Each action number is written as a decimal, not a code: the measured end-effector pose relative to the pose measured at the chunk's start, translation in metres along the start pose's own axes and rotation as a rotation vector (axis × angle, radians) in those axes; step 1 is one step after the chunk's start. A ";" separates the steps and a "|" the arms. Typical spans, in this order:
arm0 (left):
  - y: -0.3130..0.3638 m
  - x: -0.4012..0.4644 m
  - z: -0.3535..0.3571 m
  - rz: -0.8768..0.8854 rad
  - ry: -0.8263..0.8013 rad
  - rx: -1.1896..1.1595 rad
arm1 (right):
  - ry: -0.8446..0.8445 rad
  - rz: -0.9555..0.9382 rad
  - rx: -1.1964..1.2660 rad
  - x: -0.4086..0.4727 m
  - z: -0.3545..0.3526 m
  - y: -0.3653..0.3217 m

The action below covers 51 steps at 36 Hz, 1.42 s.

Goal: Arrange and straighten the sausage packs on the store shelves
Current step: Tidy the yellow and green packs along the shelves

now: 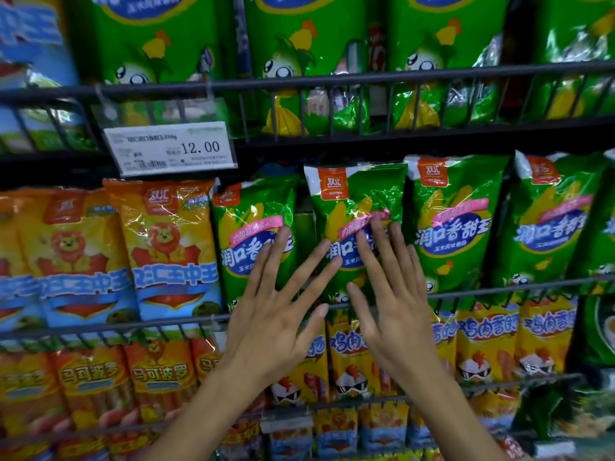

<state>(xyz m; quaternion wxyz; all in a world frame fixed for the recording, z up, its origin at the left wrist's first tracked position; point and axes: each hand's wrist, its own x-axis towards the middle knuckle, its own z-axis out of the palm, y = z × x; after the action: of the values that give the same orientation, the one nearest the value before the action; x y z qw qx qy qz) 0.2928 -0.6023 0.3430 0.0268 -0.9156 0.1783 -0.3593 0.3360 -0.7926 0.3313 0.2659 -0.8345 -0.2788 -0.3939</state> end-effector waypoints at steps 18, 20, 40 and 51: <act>-0.024 -0.022 -0.026 -0.068 0.012 -0.115 | -0.027 0.011 0.199 -0.017 -0.007 0.006; -0.040 -0.034 -0.031 -0.074 0.028 -0.095 | 0.020 0.038 0.249 -0.021 -0.009 0.000; -0.099 -0.056 -0.025 0.055 0.119 -0.001 | -0.158 0.233 -0.053 0.015 0.041 -0.092; -0.096 -0.055 -0.023 0.033 0.085 0.093 | -0.071 0.283 0.085 0.015 0.047 -0.097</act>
<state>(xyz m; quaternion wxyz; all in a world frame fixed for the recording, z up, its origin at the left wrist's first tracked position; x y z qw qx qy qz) 0.2699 -0.4914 0.3418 0.0674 -0.8943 0.1774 -0.4052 0.3020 -0.6891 0.3392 0.3440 -0.8667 -0.1842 -0.3108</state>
